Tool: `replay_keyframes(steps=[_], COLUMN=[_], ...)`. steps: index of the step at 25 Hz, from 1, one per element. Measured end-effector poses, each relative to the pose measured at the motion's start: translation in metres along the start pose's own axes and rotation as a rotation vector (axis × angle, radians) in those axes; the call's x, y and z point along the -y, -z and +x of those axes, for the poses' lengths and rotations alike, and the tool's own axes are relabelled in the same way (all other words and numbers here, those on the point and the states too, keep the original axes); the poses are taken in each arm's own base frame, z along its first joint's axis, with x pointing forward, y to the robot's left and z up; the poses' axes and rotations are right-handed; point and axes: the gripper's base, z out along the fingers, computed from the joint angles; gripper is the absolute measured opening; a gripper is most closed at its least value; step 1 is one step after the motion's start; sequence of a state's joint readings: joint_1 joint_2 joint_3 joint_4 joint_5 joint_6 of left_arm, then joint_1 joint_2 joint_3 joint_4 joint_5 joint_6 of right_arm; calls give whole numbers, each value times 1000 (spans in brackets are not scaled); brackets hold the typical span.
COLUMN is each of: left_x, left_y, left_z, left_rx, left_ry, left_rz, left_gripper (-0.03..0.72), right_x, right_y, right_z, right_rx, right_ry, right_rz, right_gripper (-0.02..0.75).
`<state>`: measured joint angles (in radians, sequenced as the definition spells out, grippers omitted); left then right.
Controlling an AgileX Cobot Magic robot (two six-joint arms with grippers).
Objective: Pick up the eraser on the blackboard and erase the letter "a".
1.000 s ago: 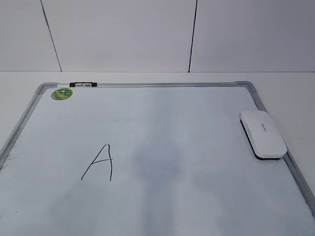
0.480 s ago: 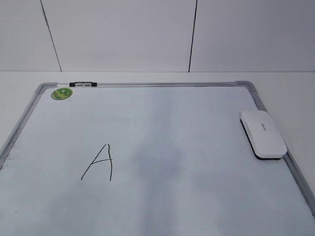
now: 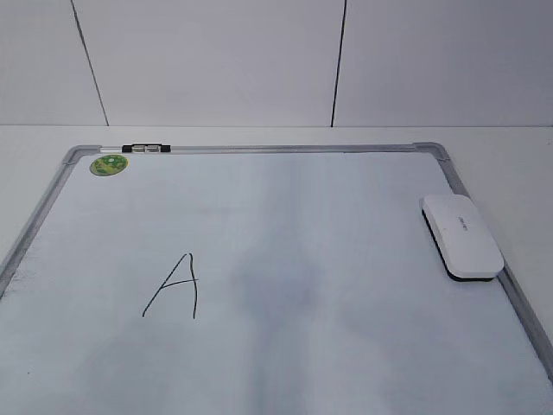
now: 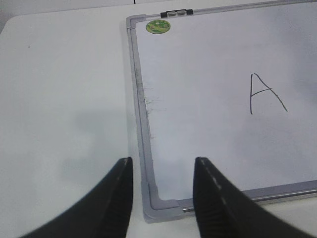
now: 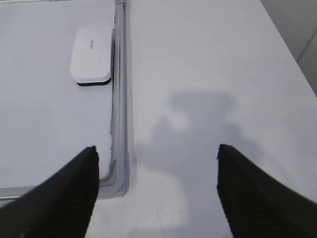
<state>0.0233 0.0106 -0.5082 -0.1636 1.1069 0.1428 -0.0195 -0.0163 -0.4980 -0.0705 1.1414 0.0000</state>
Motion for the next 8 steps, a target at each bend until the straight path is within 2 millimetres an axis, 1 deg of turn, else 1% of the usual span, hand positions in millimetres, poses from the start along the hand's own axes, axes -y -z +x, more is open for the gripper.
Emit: replay_keyframes(steps=[8], left_x=[0], left_y=[0], left_z=[0], left_rx=[0], left_ry=[0], left_rz=[0], left_gripper=[307], right_x=[0], right_y=[0], right_z=[0], right_rx=[0], right_ry=[0], right_rz=[0], right_gripper=[593])
